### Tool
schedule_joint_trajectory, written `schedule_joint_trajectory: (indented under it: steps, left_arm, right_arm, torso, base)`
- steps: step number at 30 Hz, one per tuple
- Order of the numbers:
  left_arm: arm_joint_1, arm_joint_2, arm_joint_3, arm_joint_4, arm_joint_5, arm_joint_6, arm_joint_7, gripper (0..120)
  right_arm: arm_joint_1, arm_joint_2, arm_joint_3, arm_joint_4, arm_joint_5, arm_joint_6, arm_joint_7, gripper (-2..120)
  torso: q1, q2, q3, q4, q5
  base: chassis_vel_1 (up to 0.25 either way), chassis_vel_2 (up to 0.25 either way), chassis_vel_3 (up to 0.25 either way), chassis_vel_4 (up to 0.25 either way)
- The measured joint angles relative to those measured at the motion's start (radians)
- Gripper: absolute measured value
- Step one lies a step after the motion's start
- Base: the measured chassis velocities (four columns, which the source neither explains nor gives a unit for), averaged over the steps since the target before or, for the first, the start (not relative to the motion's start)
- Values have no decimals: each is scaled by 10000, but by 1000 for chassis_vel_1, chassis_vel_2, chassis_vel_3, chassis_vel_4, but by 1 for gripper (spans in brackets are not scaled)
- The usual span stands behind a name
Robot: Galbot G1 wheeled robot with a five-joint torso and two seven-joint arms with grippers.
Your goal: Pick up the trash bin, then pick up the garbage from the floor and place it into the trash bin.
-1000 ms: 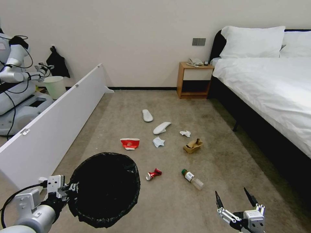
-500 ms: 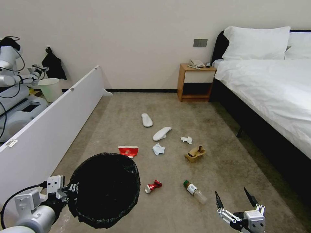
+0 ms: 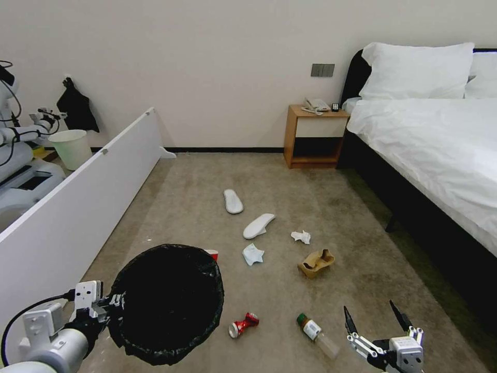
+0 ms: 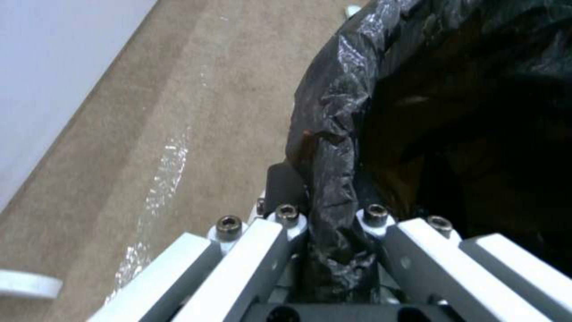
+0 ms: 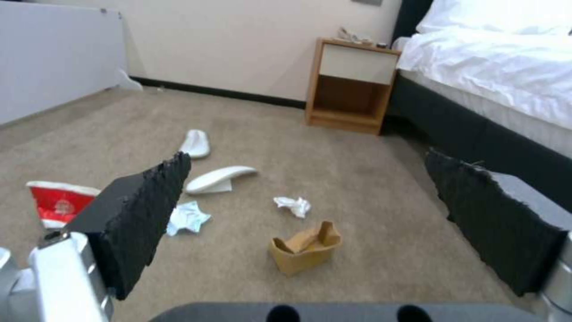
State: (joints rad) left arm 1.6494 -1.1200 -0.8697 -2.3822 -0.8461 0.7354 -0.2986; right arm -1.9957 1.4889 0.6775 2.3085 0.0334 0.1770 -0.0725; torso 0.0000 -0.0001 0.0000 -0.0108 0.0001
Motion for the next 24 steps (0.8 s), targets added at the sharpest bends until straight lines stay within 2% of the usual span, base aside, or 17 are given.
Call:
schedule_joint_trajectory:
  steps: [8,10,13,16,17,20,22,24]
  left_arm:
    - [169,-17,-101,40,39,0,-8,3]
    - [503,-26,-418,99,-26,-1,-25,3]
    - [546,-22,-535,148,-61,-1,-35,3]
    - [610,-21,-922,306,-233,-1,-75,3]
    - [610,-21,-922,306,-233,-1,-75,3]
    - [622,-26,-1063,376,-322,-1,-75,3]
    - [624,-30,-1147,447,-356,-1,-75,3]
    - [627,-33,-1163,463,-360,-1,-75,3]
  right_arm:
    - [120,-82,81,-122,72,-21,189,100]
    - [203,-334,252,-304,327,-132,206,100]
    - [226,-383,269,-325,392,-168,206,100]
    - [328,-530,332,-425,500,-272,197,100]
    - [328,-530,332,-425,500,-272,197,100]
    - [395,-683,447,-471,505,-524,140,100]
    - [477,-894,496,-467,604,-1185,223,100]
    - [493,-928,496,-455,607,-1333,279,100]
  torso:
    - [1,0,1,-2,-3]
    - [1,0,1,-1,0]
    - [0,0,0,1,0]
    - [0,1,-1,1,0]
    - [0,1,-1,1,0]
    - [0,0,0,-3,-2]
    - [0,0,0,-2,0]
    - [0,1,0,-2,0]
  base:
    - [-136,142,126,-155]
    - [-29,13,30,-18]
    - [0,0,0,0]
    - [0,0,0,0]
    - [0,0,0,0]
    - [0,0,0,0]
    - [0,0,0,0]
    - [0,0,0,0]
